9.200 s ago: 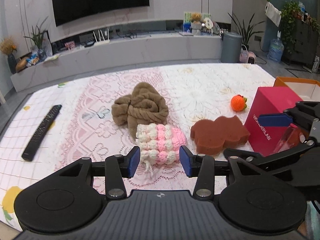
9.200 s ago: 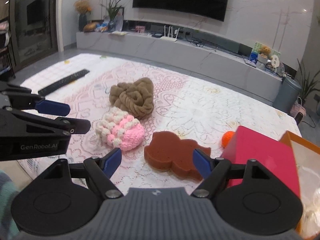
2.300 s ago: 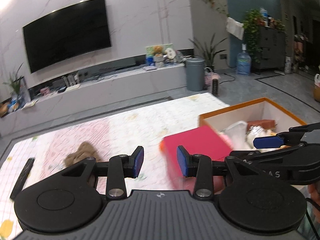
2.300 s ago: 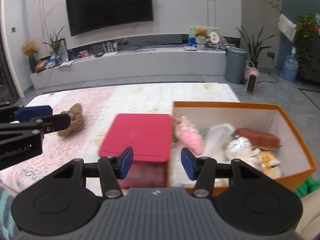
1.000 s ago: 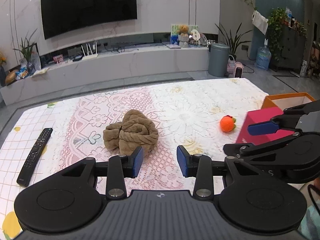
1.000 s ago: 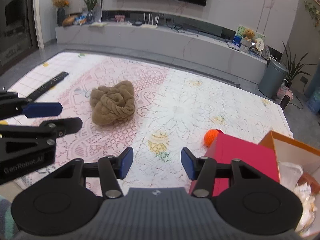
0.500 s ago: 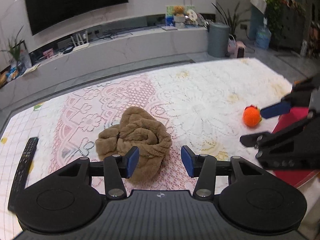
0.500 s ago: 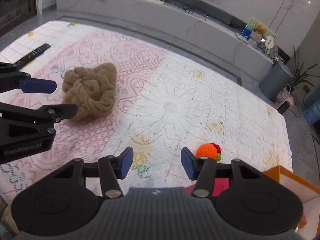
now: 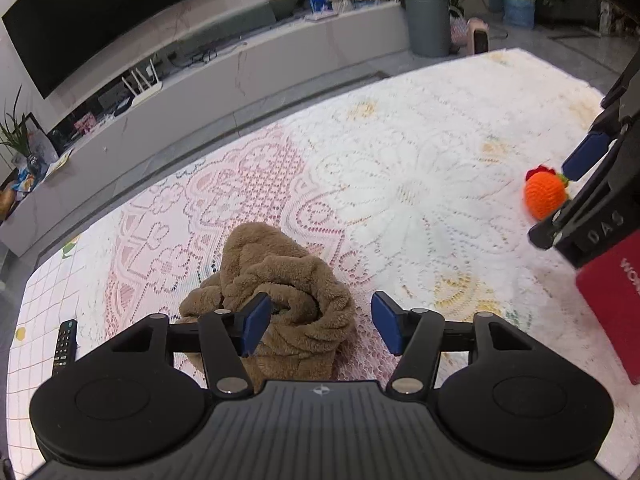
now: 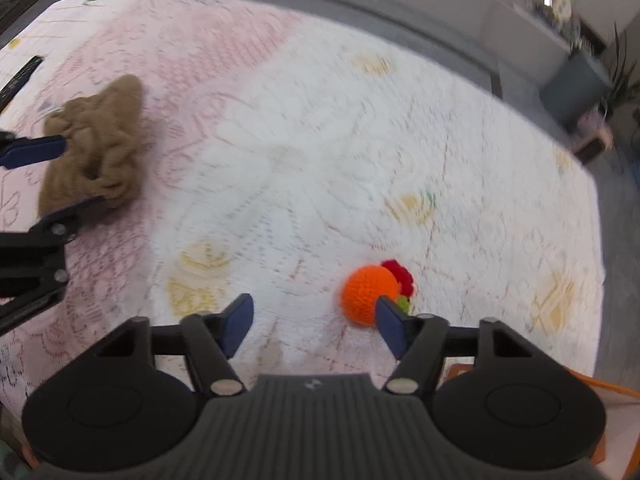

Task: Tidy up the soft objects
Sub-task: 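Move both tools back over the brown towel and orange crocheted ball, then grasp the brown towel bundle with the left tool while the right tool grasps the orange ball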

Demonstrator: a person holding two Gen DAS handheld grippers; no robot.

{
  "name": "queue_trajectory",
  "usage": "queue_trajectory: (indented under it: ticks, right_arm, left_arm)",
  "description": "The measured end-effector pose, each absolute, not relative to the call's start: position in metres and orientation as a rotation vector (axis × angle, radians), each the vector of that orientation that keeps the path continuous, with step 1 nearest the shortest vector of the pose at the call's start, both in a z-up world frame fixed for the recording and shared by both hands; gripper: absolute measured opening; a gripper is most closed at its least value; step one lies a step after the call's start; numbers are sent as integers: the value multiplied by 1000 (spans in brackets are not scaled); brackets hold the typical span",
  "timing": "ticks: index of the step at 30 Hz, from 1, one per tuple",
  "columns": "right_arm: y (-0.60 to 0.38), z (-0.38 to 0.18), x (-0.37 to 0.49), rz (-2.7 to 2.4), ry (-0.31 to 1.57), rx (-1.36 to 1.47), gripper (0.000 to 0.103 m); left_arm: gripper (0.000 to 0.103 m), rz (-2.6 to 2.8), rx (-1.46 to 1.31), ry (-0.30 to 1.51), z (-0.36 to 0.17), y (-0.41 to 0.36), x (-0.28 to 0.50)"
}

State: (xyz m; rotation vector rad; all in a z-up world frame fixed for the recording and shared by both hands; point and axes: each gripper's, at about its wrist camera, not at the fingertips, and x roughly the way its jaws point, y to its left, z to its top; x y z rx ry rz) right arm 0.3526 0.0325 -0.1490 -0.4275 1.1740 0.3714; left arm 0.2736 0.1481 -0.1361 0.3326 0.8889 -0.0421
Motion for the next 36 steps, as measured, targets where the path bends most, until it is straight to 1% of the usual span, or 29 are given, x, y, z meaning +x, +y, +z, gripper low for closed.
queue_trajectory:
  ticks: [6, 8, 10, 14, 17, 20, 21, 24, 25, 27, 31, 36]
  right_arm:
    - [28, -164, 373, 354, 1238, -441, 66]
    - [27, -167, 378, 346, 1263, -425, 67]
    - [26, -168, 383, 338, 1256, -437, 63]
    - [26, -168, 386, 318, 1264, -461, 62]
    - [25, -172, 389, 288, 1261, -492, 59]
    - [21, -175, 393, 250, 1259, -525, 54]
    - [20, -176, 394, 234, 1258, -534, 51]
    - [15, -179, 401, 205, 1273, -531, 49]
    - [13, -181, 403, 193, 1279, -530, 45]
    - [9, -182, 405, 178, 1274, -523, 41]
    - [6, -172, 401, 206, 1257, -456, 40]
    - [27, -148, 374, 340, 1201, -408, 40]
  left_arm:
    - [69, -14, 338, 937, -147, 148, 286]
    - [69, -14, 347, 941, -150, 146, 288]
    - [69, -9, 353, 947, -154, 144, 289]
    - [70, -4, 384, 934, -156, 140, 289]
    - [70, -5, 373, 926, -156, 142, 289]
    - [70, -10, 364, 917, -155, 143, 288]
    - [70, -11, 363, 913, -156, 144, 288]
    - [71, -12, 371, 907, -157, 143, 288]
    - [71, -11, 377, 905, -157, 143, 288]
    - [72, -9, 390, 898, -159, 141, 287]
    - [72, 7, 452, 878, -164, 135, 287]
    - [74, 31, 532, 846, -175, 128, 287]
